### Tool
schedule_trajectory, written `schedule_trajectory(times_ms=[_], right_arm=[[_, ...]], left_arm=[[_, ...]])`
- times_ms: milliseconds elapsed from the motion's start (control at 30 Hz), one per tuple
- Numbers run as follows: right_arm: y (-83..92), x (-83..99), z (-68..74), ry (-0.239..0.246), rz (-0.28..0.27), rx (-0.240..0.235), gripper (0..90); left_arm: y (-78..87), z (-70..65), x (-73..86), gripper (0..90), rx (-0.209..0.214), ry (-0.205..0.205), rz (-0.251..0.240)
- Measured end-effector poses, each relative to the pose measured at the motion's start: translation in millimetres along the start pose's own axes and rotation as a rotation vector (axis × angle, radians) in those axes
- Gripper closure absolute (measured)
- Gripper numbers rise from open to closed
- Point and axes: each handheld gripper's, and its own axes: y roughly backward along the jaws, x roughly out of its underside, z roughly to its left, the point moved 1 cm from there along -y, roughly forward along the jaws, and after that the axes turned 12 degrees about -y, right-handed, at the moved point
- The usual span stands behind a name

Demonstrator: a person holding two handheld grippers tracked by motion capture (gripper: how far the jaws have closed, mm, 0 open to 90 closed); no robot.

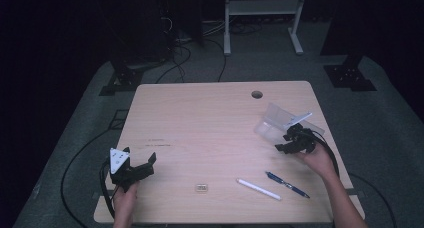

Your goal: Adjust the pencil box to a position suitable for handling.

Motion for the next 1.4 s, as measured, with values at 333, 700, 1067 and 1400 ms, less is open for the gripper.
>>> schedule_trajectory(times_ms=[333, 700, 1067, 1400], right_arm=[[-18.6, -1.0, 0.8, 0.027, 0.084, 0.035, 58.6], [-20.5, -0.8, 3.1, 0.089, 0.097, 0.071, 78.0], [-20.8, -0.4, 0.9, 0.119, 0.094, 0.056, 84.8], [-19.4, 0.5, 2.8, 0.147, 0.103, 0.046, 86.2]], left_arm=[[0.2, 1.3, 0.4, 1.1, 0.002, 0.007, 0.002], [0.2, 1.0, 0.3, 1.0, 0.004, 0.012, -0.001], [-0.2, 1.4, 0.8, 1.1, 0.008, 0.024, 0.000], [0.1, 1.9, 0.8, 1.1, 0.007, 0.027, 0.001]])
